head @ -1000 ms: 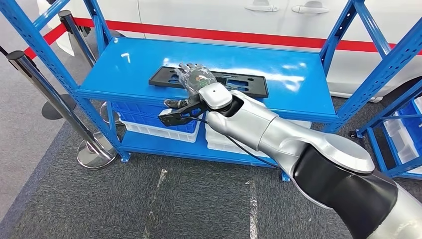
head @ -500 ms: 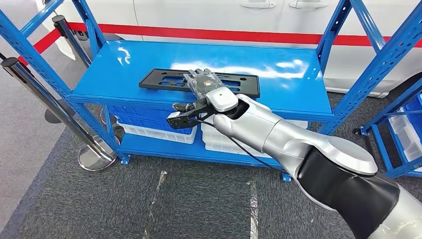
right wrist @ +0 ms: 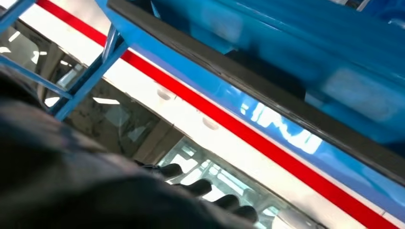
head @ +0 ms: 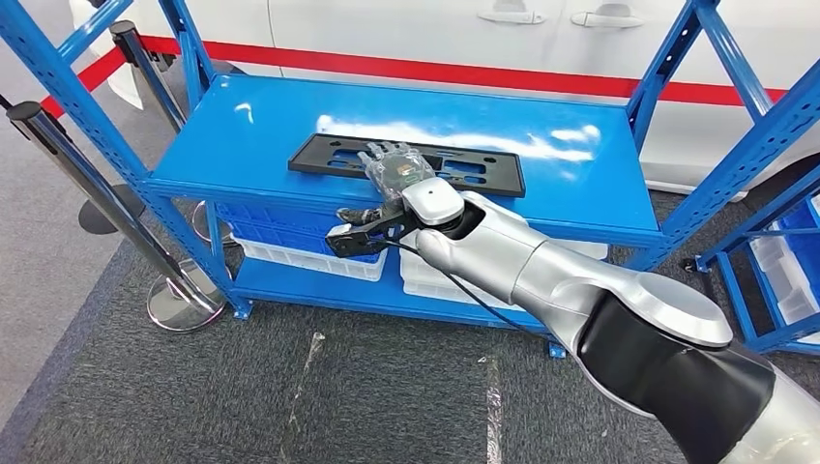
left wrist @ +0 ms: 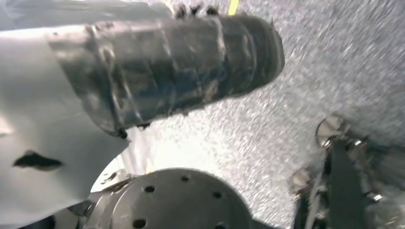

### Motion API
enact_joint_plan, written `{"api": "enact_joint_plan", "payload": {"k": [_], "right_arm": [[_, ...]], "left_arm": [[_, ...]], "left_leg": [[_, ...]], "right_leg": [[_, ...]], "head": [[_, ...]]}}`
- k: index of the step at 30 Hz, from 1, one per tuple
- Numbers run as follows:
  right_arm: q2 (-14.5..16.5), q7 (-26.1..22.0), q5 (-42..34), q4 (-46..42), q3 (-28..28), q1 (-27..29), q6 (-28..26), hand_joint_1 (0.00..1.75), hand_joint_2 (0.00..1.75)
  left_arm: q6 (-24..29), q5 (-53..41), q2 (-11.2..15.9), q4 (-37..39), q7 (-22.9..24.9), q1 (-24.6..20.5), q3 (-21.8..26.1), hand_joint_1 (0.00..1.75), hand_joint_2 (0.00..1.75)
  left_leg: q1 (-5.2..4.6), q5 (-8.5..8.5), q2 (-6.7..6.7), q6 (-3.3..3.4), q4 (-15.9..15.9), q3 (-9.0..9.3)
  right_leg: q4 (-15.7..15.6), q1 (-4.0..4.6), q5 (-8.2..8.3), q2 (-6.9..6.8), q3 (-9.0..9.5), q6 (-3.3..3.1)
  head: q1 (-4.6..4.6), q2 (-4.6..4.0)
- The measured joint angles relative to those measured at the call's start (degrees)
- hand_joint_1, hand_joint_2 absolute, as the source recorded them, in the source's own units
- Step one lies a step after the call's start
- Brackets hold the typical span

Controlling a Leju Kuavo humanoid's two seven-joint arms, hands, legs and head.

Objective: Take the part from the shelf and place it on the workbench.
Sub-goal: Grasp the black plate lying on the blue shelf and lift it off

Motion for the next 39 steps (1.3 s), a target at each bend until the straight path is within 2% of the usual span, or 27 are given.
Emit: {"api": "enact_joint_plan", "payload": {"k": [1,2,3,5,6,8,11,12,13,15,16,17,18,19,21,22,23,25,27,29,31,32,33,34,36,37,39], "right_arm": [[-0.10,0.00,0.01,0.00,0.00,0.23,0.01,0.00,0.00],[-0.19,0.00,0.01,0.00,0.00,0.44,0.02,0.00,0.00],[-0.24,0.00,0.01,0.00,0.00,0.55,0.02,0.00,0.00],[-0.28,0.00,0.01,0.00,0.00,0.51,0.01,0.00,0.00],[-0.31,0.00,0.01,0.00,0.00,0.43,0.01,0.00,0.00],[-0.37,0.00,0.01,0.00,0.00,0.40,0.01,0.00,0.00],[-0.43,0.00,0.01,0.01,0.00,0.45,0.01,0.00,0.00],[-0.44,0.00,0.02,0.01,0.00,0.42,0.01,0.00,0.00],[-0.44,0.00,0.02,0.00,0.00,0.40,0.01,0.00,0.00],[-0.45,0.00,0.03,0.00,0.00,0.46,0.02,0.00,0.00],[-0.45,0.00,0.03,0.00,0.00,0.55,0.03,0.00,0.00],[-0.46,0.00,0.03,0.00,0.00,0.64,0.04,0.00,0.00],[-0.46,-0.01,0.03,0.00,0.00,0.69,0.04,0.00,0.00],[-0.45,-0.01,0.03,0.00,0.00,0.70,0.03,0.00,0.00],[-0.45,-0.02,0.01,0.00,0.00,0.60,0.01,0.00,0.00],[-0.45,-0.03,-0.03,0.00,0.00,0.54,0.01,0.00,0.00],[-0.46,-0.04,-0.07,0.00,0.00,0.52,0.02,0.00,0.00],[-0.46,-0.07,-0.14,0.00,0.00,0.52,0.02,0.00,0.00],[-0.47,-0.08,-0.15,0.00,0.00,0.47,-0.01,0.00,0.00],[-0.54,-0.09,-0.15,0.00,0.00,0.31,-0.01,0.00,0.00],[-0.68,-0.09,-0.16,0.00,0.00,0.41,0.01,0.00,0.00],[-0.75,-0.09,-0.16,0.00,0.00,0.58,0.02,0.00,0.00],[-0.79,-0.09,-0.17,0.00,0.00,0.70,0.03,0.00,0.44],[-0.81,-0.09,-0.17,0.00,0.00,0.74,0.03,0.00,0.87],[-0.83,-0.09,-0.16,0.00,0.00,0.61,0.03,0.00,1.75],[-0.85,-0.12,-0.16,0.00,0.00,0.53,0.04,0.00,1.75],[-0.89,-0.28,-0.14,0.00,0.01,0.56,0.08,0.00,1.75]], "left_arm": [[-0.01,0.00,0.01,0.00,0.02,-0.02,-0.01,0.00,0.00],[-0.01,0.00,0.01,0.00,0.03,-0.04,-0.01,0.00,0.00],[-0.01,0.00,0.01,0.00,0.03,-0.06,-0.01,0.00,0.00],[-0.04,0.01,-0.02,0.00,0.05,-0.04,-0.01,0.00,0.00],[-0.06,0.01,-0.03,0.00,0.06,-0.04,-0.01,0.00,0.00],[-0.06,0.01,-0.05,0.01,0.09,-0.03,-0.01,0.00,0.00],[-0.15,0.08,-0.05,0.02,0.05,0.02,-0.01,0.00,0.00],[-0.21,0.18,-0.05,0.02,0.01,0.02,-0.01,0.00,0.00],[-0.26,0.26,-0.06,0.02,-0.04,0.00,-0.01,0.00,0.00],[-0.31,0.38,-0.07,0.02,-0.17,-0.04,-0.01,0.00,0.00],[-0.31,0.39,-0.07,0.02,-0.21,-0.03,-0.01,0.00,0.00],[-0.31,0.40,-0.07,0.02,-0.25,0.00,-0.01,0.00,0.00],[-0.31,0.42,-0.07,0.02,-0.25,0.05,-0.01,0.00,0.00],[-0.32,0.45,-0.06,0.02,-0.25,0.09,-0.01,0.00,0.00],[-0.38,0.51,-0.03,0.02,-0.25,0.13,-0.01,0.00,0.00],[-0.43,0.56,-0.02,0.03,-0.25,0.10,-0.01,0.00,0.00],[-0.46,0.59,-0.01,0.03,-0.24,0.05,-0.01,0.00,0.00],[-0.49,0.66,-0.01,0.04,-0.24,-0.12,-0.01,0.00,0.00],[-0.47,0.71,-0.02,0.04,-0.24,-0.10,-0.01,0.00,0.00],[-0.46,0.75,-0.03,0.04,-0.24,0.02,-0.01,0.00,0.00],[-0.46,0.78,-0.01,0.04,-0.25,0.02,-0.01,0.00,0.00],[-0.46,0.77,0.00,0.04,-0.27,-0.01,-0.01,0.00,0.00],[-0.47,0.76,0.01,0.04,-0.29,-0.03,-0.01,0.00,0.00],[-0.49,0.75,0.01,0.04,-0.32,-0.03,-0.01,0.00,0.00],[-0.59,0.76,-0.03,0.04,-0.37,0.02,-0.01,0.00,0.00],[-0.68,0.78,-0.05,0.04,-0.40,0.04,-0.01,0.00,0.00],[-0.86,0.84,-0.07,0.04,-0.42,0.04,-0.01,0.00,0.00]], "left_leg": [[0.00,-0.10,-0.04,0.09,0.07,0.02],[0.01,-0.23,-0.10,0.14,0.17,0.07],[0.03,-0.42,-0.18,0.12,0.37,0.13],[0.09,-1.10,-0.32,-0.16,1.07,0.25],[-0.02,-1.50,-0.37,-0.42,1.59,0.15],[-0.22,-1.96,-0.43,-0.98,2.11,-0.08],[-0.20,-2.35,-0.36,-1.65,2.26,-0.06],[-0.16,-3.04,-0.30,-1.94,3.25,-0.44],[-0.09,-4.23,-0.24,-2.26,5.31,-1.34],[0.08,-7.37,-0.16,-2.80,12.35,-4.71],[0.14,-8.36,-0.16,-2.94,15.72,-6.51],[0.18,-8.41,-0.15,-2.98,17.61,-7.71],[0.19,-7.31,-0.15,-2.92,17.31,-7.89],[0.18,-5.25,-0.15,-2.77,14.87,-7.04],[0.06,-1.10,-0.17,-2.27,7.26,-3.77],[-0.10,-0.13,-0.18,-1.98,4.31,-2.40],[-0.27,0.04,-0.20,-1.74,2.61,-1.64],[-0.48,-0.37,-0.25,-1.38,1.64,-1.20],[-0.16,-0.20,-0.17,-0.94,0.76,-0.60],[0.11,-0.08,-0.03,-0.31,0.02,0.07],[0.04,-0.24,-0.03,0.14,0.00,0.21],[0.01,-0.36,-0.08,0.22,0.08,0.24],[0.00,-0.53,-0.16,0.24,0.20,0.31],[0.00,-0.78,-0.25,0.20,0.41,0.42],[-0.07,-1.51,-0.38,-0.09,1.02,0.62],[-0.17,-1.87,-0.42,-0.33,1.41,0.59],[-0.32,-2.17,-0.46,-0.89,1.66,0.43]], "right_leg": [[3.13,-0.03,-0.81,-0.02,-1.80,0.09],[4.46,-0.09,-0.59,-0.04,-2.79,0.16],[3.53,-0.17,0.73,-0.08,-2.68,0.20],[-3.34,-0.38,4.77,-0.18,0.17,0.18],[-6.77,-0.38,6.02,-0.20,1.76,0.10],[-9.82,-0.22,6.44,-0.10,3.27,-0.27],[-10.15,-0.28,6.35,0.08,3.54,-1.09],[-10.31,-0.43,6.34,0.07,3.73,-1.40],[-10.46,-0.58,6.32,0.04,3.96,-1.66],[-10.54,-0.57,6.12,-0.03,4.32,-2.04],[-10.54,-0.54,6.00,-0.03,4.47,-2.14],[-10.53,-0.52,5.86,-0.02,4.64,-2.19],[-10.53,-0.51,5.71,0.03,4.87,-2.18],[-10.53,-0.52,5.52,0.09,5.16,-2.13],[-10.59,-0.44,5.12,0.16,5.76,-1.86],[-10.65,-0.37,5.00,0.18,5.89,-1.66],[-10.72,-0.31,4.97,0.17,5.88,-1.42],[-11.10,-0.23,5.10,0.15,5.87,-0.85],[-10.63,-0.16,4.53,0.02,5.73,-0.28],[-6.01,-0.05,2.14,-0.10,3.52,0.02],[1.41,0.01,-0.57,-0.12,-0.54,0.10],[3.86,-0.01,-0.92,-0.14,-2.15,0.13],[4.19,-0.03,-0.16,-0.15,-2.75,0.13],[2.33,-0.06,1.63,-0.17,-2.26,0.07],[-5.03,-0.02,5.76,-0.21,0.93,-0.21],[-8.17,0.03,6.83,-0.19,2.37,-0.38],[-10.42,0.25,6.77,-0.08,3.50,-0.72]], "head": [[0.00,0.00],[0.02,0.00],[0.02,0.01],[0.04,0.01],[0.05,0.01],[-0.01,0.01],[-0.07,0.02],[-0.17,0.02],[-0.25,0.02],[-0.43,0.02],[-0.42,0.02],[-0.43,0.01],[-0.43,0.01],[-0.43,0.01],[-0.42,0.00],[-0.41,0.00],[-0.39,0.00],[-0.38,0.00],[-0.26,0.01],[-0.06,0.01],[0.03,0.01],[0.03,0.01],[0.04,0.01],[0.05,0.01],[0.04,0.01],[0.02,0.01],[-0.04,0.02]]}}
